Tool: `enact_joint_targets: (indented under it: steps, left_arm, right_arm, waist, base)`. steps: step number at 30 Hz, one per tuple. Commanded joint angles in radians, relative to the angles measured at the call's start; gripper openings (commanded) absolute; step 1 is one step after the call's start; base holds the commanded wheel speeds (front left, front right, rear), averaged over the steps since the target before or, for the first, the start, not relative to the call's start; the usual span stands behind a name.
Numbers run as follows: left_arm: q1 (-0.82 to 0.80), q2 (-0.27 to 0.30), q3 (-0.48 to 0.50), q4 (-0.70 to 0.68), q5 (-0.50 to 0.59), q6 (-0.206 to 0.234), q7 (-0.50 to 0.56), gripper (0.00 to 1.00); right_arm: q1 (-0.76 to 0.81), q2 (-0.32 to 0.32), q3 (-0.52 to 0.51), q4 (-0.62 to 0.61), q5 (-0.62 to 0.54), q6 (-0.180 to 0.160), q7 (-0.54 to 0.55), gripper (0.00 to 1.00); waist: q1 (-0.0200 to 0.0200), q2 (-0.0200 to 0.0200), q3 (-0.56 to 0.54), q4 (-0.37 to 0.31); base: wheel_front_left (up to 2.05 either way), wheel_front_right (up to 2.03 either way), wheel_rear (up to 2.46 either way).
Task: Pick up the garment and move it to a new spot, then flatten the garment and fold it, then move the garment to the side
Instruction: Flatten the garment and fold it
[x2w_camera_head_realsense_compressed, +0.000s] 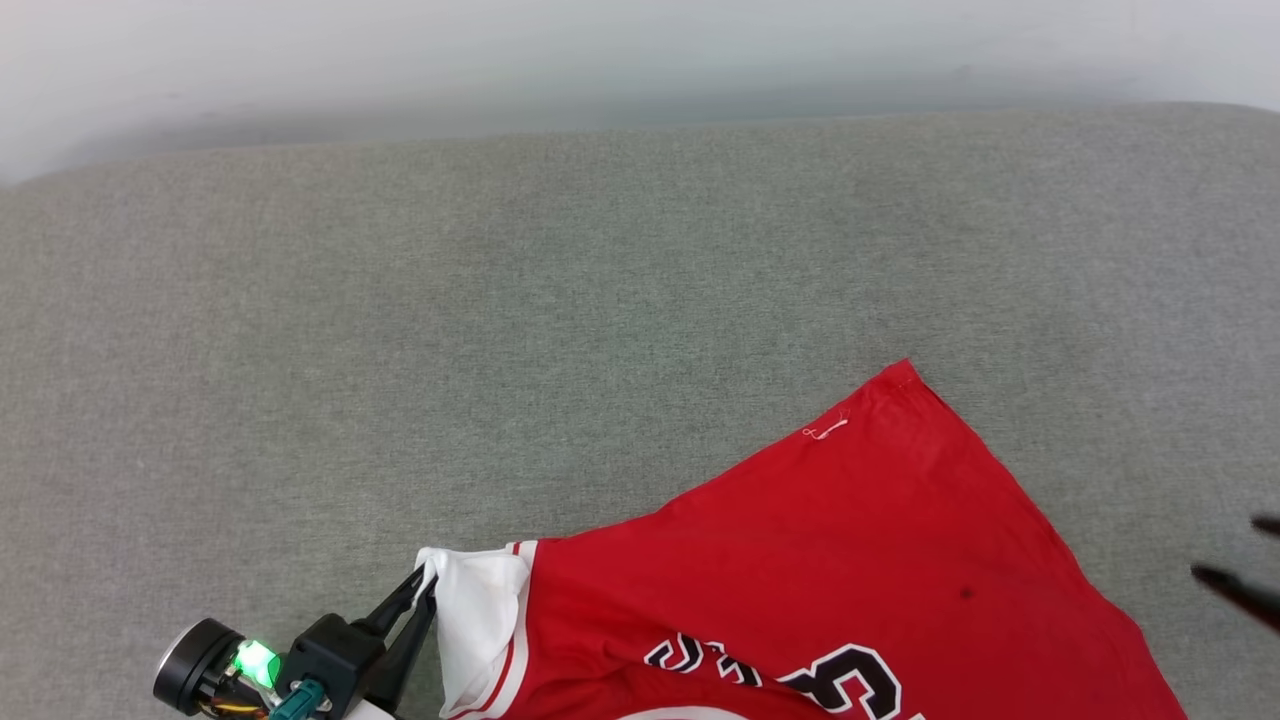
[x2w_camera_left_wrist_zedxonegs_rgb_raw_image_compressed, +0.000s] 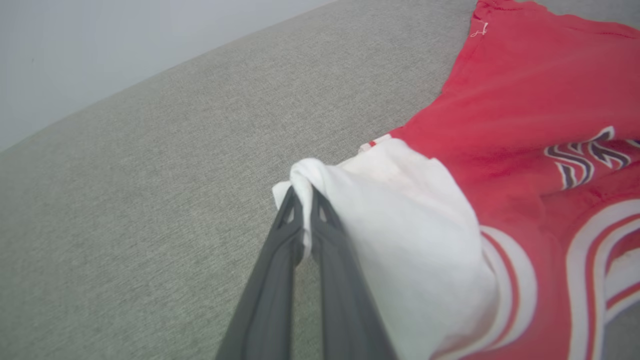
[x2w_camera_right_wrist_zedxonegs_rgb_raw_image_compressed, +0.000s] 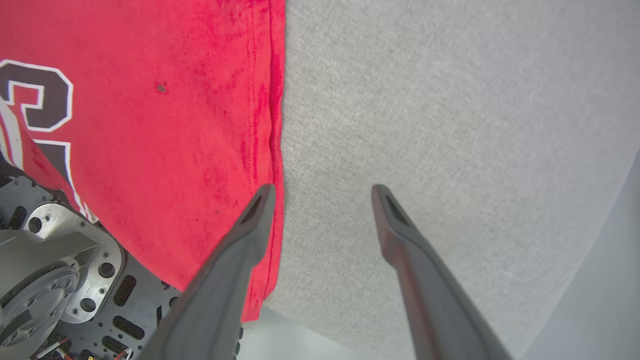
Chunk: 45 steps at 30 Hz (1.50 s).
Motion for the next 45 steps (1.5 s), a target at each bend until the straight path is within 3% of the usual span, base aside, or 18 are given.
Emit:
enact_joint_targets:
  steps: [1,5,9,17,25,35,36,37,45]
  left_arm:
    - [-0.002,-0.001,0.003,-0.002,0.006,-0.003,-0.002,0.00]
    - [-0.028,-0.006,-0.002,-0.011,0.020,-0.005,0.002,0.00]
    - [-0.059,-0.016,-0.010,-0.016,0.038,-0.014,0.008,0.00]
    - [-0.125,-0.049,-0.021,-0.019,0.071,-0.029,0.014,0.00]
    - [-0.167,-0.079,-0.024,-0.007,0.089,-0.037,0.010,0.00]
    - [-0.203,-0.116,-0.027,0.022,0.098,-0.052,0.005,0.00]
    - [-0.202,-0.119,-0.026,0.027,0.096,-0.054,0.005,0.00]
    - [-0.199,-0.119,-0.026,0.033,0.094,-0.056,0.004,0.00]
    - [-0.156,-0.110,-0.026,0.069,0.078,-0.065,0.001,0.00]
  right_arm:
    - [-0.032,0.001,-0.016,-0.023,-0.016,-0.001,0.022,1.00]
    - [-0.156,0.028,-0.030,-0.100,-0.079,-0.001,0.141,1.00]
    - [-0.315,0.091,0.045,-0.132,-0.141,-0.001,0.283,1.00]
    - [-0.599,0.255,0.241,0.018,-0.185,-0.001,0.459,1.00]
    - [-0.734,0.345,0.368,0.200,-0.167,-0.001,0.455,1.00]
    - [-0.725,0.365,0.573,0.293,-0.111,0.000,0.389,1.00]
    - [-0.727,0.365,0.589,0.296,-0.110,0.000,0.376,0.39]
    - [-0.732,0.365,0.600,0.296,-0.107,0.000,0.358,0.00]
    - [-0.790,0.360,0.605,0.320,-0.088,-0.001,0.158,0.00]
  waist:
    - [0.0001,-0.0001,0.005,0.005]
    - [0.0001,-0.0001,0.030,0.024]
    - [0.0001,-0.0001,0.066,0.051]
    - [0.0001,-0.0001,0.144,0.112]
    - [0.0001,-0.0001,0.220,0.155]
    - [0.0001,-0.0001,0.263,0.175]
    - [0.0001,-0.0001,0.259,0.173]
    - [0.0001,-0.0001,0.253,0.171]
    - [0.0001,-0.0001,0.117,0.136]
  base:
    - [0.00,0.00,0.00]
    - [0.00,0.00,0.00]
    - [0.00,0.00,0.00]
    - [0.00,0.00,0.00]
    - [0.00,0.00,0.00]
    - [0.00,0.00,0.00]
    - [0.00,0.00,0.00]
    - [0.00,0.00,0.00]
    - [0.00,0.00,0.00]
